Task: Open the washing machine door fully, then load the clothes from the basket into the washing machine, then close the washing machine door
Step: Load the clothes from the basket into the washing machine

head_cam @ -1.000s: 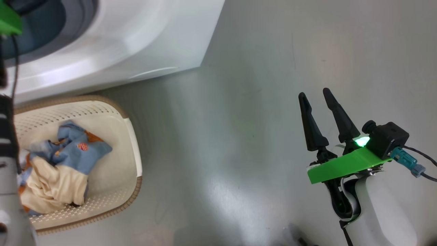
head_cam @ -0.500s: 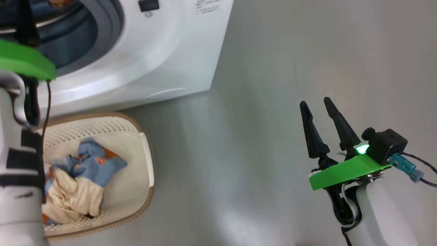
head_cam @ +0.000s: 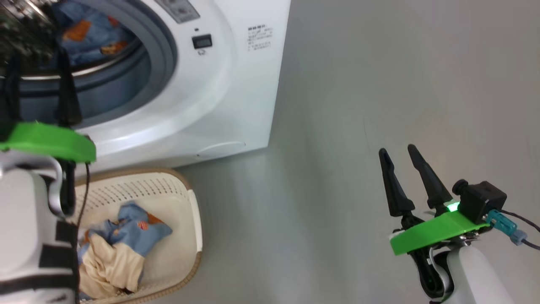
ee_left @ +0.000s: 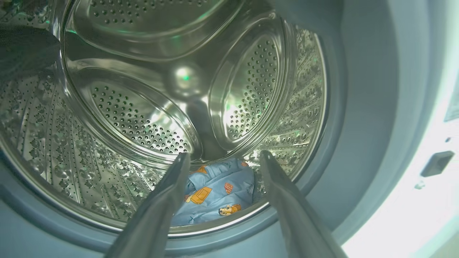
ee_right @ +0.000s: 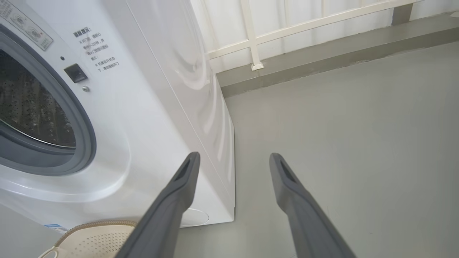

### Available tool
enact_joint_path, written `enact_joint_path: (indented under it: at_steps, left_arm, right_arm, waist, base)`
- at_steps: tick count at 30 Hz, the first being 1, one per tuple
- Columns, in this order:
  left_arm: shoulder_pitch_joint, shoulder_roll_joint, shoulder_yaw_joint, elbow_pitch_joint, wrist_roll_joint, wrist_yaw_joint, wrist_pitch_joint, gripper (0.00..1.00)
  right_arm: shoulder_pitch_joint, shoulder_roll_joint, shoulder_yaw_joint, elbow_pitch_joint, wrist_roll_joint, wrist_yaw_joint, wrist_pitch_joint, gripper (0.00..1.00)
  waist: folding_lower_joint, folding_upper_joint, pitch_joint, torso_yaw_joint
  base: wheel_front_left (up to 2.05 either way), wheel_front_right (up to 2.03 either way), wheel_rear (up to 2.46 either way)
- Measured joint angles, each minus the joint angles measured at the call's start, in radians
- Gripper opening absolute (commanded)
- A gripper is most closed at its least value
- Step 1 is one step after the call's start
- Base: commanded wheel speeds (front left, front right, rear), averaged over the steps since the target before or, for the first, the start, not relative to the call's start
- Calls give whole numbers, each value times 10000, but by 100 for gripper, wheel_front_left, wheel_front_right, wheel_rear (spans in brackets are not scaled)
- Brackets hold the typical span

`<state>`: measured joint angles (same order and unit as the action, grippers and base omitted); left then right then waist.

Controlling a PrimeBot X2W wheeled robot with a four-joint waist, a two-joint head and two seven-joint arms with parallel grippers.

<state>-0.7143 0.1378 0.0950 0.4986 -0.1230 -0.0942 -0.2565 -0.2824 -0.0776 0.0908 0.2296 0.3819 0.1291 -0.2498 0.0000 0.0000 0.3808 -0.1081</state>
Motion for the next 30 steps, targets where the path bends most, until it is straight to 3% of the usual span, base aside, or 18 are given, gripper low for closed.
enact_joint_path:
  at_steps: [30]
  left_arm:
    - [5359, -725, 637, -2899, 75, -142, 8, 100]
  right_arm:
    - [888, -69, -71, -96, 27, 0, 0, 100]
  waist:
    - [0, 0, -2018, 298]
  base:
    - [0, 0, 0]
